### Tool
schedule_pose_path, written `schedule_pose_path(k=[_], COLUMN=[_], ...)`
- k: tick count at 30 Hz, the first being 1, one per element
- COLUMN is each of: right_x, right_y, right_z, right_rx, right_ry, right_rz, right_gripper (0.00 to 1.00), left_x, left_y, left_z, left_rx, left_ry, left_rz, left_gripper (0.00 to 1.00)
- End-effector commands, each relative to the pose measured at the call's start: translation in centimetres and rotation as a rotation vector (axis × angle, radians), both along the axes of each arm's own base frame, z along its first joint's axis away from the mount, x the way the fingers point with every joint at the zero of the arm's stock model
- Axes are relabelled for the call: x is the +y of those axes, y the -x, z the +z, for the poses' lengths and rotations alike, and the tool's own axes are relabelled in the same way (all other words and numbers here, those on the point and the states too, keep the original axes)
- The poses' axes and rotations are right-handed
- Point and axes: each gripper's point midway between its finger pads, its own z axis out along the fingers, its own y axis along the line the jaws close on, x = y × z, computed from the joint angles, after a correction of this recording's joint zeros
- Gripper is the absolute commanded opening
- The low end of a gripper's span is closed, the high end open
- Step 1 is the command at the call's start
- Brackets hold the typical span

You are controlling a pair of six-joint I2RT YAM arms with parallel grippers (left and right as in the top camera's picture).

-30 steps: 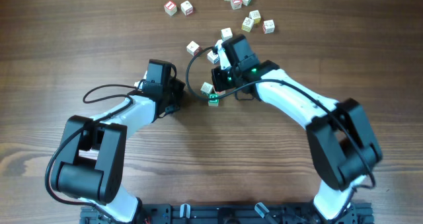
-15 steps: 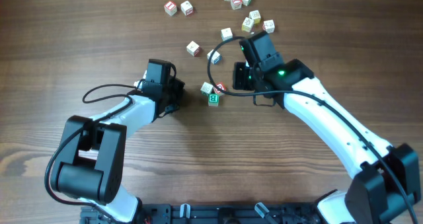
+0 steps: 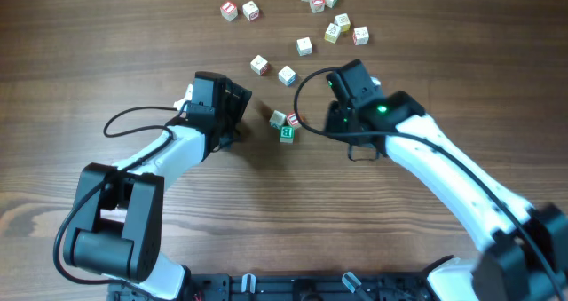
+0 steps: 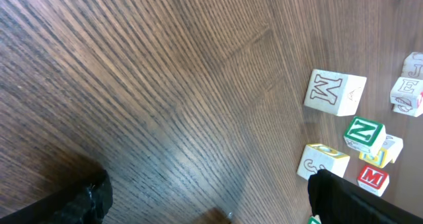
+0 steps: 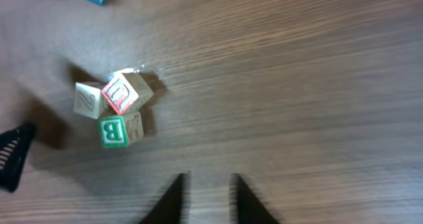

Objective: Form a circle

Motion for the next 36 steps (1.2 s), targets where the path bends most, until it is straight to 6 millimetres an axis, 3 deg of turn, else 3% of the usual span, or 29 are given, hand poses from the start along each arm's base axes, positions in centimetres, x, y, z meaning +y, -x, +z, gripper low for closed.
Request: schedule_pose_path(k=[1, 3, 5, 6, 7, 10, 14, 16, 18, 21, 23, 36], right_x=[-4.1, -6.2, -7.5, -8.5, -9.0, -10.6, -13.0, -14.1, -15.1, -15.6, -15.7, -15.6], right_y=[0.7, 1.6, 2.2, 2.7, 3.1, 5.1, 7.8, 9.0, 10.1, 10.8, 11.1, 11.3], right_z=[4.9, 7.5, 9.7, 11.6, 12.5, 14.6, 16.5, 17.6, 18.4, 18.4, 17.9, 17.6], right_rx=[-0.149, -0.222, -0.294, -0.359, -0.388, -0.441, -0.499, -0.547, -0.583, -0.581, -0.561, -0.542], right_ry=[0.099, 0.14, 0.148, 0.147, 0.143, 0.118, 0.101, 0.088, 0.091, 0.1, 0.118, 0.119], right_rz=[-0.092, -0.134, -0.163, -0.188, -0.199, -0.221, -0.266, -0.291, -0.315, -0.316, -0.306, -0.296], right_gripper=[0.54, 0.59, 0.62, 0.65, 0.67, 0.72, 0.79, 0.83, 0.86, 1.0, 1.0, 1.0], left_x=[3.0, 3.5, 5.3, 7.2, 8.1, 9.7, 10.7, 11.3, 11.8, 12.1, 12.3, 12.1], left_y=[6.6, 6.7, 7.6, 8.8, 9.5, 12.5, 16.4, 18.9, 20.9, 22.2, 22.8, 22.8], left_z=[-6.2, -3.6, -0.4, 3.1, 5.3, 13.1, 19.5, 21.5, 21.6, 20.5, 19.7, 19.6], left_rx=[0.228, 0.18, 0.167, 0.153, 0.135, -0.002, -0.237, -0.339, -0.352, -0.295, -0.251, -0.251], left_ry=[-0.18, -0.256, -0.361, -0.456, -0.5, -0.536, -0.483, -0.458, -0.455, -0.469, -0.479, -0.467], left_rz=[-0.092, -0.183, -0.185, -0.145, -0.123, -0.084, -0.019, 0.009, 0.012, -0.004, -0.015, -0.02], left_gripper=[1.0, 1.0, 1.0, 1.0, 1.0, 1.0, 1.0, 1.0, 1.0, 1.0, 1.0, 1.0])
